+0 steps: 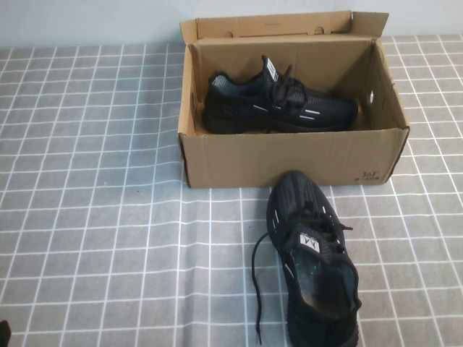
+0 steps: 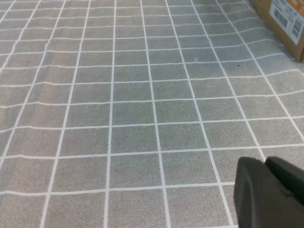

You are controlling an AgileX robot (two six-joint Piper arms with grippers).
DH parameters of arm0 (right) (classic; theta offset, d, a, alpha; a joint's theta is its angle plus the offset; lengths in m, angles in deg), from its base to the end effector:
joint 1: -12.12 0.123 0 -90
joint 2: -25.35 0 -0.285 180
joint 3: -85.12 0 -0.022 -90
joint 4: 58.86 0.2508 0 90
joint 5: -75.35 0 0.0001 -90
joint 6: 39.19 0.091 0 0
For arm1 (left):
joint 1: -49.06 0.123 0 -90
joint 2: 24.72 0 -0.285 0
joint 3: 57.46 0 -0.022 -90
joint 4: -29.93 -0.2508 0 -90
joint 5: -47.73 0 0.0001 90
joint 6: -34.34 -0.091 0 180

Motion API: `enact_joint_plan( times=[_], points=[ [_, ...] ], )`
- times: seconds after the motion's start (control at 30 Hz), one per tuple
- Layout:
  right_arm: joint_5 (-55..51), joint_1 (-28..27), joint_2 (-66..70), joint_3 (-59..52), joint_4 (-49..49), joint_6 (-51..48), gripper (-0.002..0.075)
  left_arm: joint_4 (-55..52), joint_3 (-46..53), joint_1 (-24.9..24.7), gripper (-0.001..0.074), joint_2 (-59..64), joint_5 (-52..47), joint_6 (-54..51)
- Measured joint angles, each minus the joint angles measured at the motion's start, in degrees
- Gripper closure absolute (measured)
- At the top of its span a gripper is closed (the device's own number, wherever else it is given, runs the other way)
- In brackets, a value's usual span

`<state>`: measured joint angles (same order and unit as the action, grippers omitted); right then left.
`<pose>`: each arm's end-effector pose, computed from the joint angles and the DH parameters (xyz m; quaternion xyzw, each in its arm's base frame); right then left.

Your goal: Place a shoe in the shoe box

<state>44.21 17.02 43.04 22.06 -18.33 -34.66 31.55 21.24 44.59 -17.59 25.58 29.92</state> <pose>0.0522 0.0352 0.2488 0.1428 0.7777 0.3565 0.4977 0.0520 -0.0050 0.1704 0.0553 0.8070 -0.0123 0.5879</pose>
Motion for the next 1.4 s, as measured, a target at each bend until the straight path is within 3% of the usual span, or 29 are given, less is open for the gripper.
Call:
enact_joint_plan(
  times=[0.27, 0.73, 0.9, 1.4],
  points=[
    [-18.1, 0.0, 21.7, 14.2, -8.9, -7.2, 0.0742, 0.0, 0.0, 0.0, 0.0735, 0.0, 0.0, 0.0],
    [-22.1, 0.9, 48.9, 33.2, -9.9, -19.0, 0.0742, 0.0, 0.0, 0.0, 0.0735, 0.0, 0.0, 0.0],
    [-22.3, 6.9, 53.7, 38.5, -11.2, -19.4, 0.0742, 0.0, 0.0, 0.0, 0.0735, 0.0, 0.0, 0.0],
    [-27.9, 32.2, 69.6, 54.3, -21.8, -19.5, 0.0742, 0.0, 0.0, 0.0, 0.0735, 0.0, 0.0, 0.0]
  ],
)
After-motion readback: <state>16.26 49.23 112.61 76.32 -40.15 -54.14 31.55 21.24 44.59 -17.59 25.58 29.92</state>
